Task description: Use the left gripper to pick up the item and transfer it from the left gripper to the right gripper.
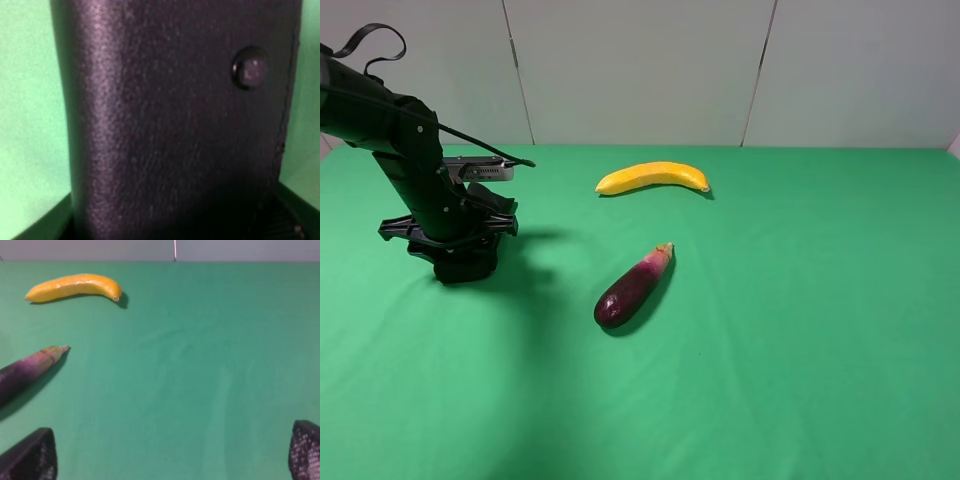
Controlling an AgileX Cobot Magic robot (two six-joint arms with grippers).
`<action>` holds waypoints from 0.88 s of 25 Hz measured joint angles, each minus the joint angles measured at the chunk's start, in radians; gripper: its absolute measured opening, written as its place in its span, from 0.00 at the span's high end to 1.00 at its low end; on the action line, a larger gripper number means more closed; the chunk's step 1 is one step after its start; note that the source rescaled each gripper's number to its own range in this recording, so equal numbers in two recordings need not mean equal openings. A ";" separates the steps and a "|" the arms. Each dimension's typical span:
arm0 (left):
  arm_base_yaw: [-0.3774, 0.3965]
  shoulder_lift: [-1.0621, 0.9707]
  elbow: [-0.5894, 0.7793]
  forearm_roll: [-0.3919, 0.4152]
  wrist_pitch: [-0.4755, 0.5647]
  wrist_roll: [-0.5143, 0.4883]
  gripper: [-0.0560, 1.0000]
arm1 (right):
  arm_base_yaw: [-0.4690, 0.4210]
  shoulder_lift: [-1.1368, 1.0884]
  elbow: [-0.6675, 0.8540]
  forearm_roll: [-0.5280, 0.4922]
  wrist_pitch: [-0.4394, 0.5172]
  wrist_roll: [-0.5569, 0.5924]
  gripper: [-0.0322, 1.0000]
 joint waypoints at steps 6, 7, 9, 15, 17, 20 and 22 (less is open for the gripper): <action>0.000 0.000 -0.001 0.000 0.002 -0.001 0.87 | 0.000 0.000 0.000 0.000 0.000 0.000 0.00; 0.000 0.000 -0.003 0.000 0.004 -0.001 0.87 | 0.000 0.000 0.000 0.000 0.000 0.000 0.00; 0.000 0.000 -0.004 0.000 0.008 -0.002 0.87 | 0.000 0.000 0.000 0.000 0.000 0.000 0.00; 0.000 -0.010 -0.031 -0.007 0.079 0.000 0.89 | 0.000 0.000 0.000 0.000 0.000 0.000 0.00; 0.000 -0.029 -0.047 -0.007 0.110 0.013 0.89 | 0.000 0.000 0.000 0.000 0.000 0.000 0.00; 0.000 -0.061 -0.076 0.002 0.165 0.042 0.90 | 0.000 0.000 0.000 0.000 0.000 0.000 0.00; 0.000 -0.080 -0.090 0.004 0.203 0.064 0.90 | 0.000 0.000 0.000 0.000 0.000 0.000 0.00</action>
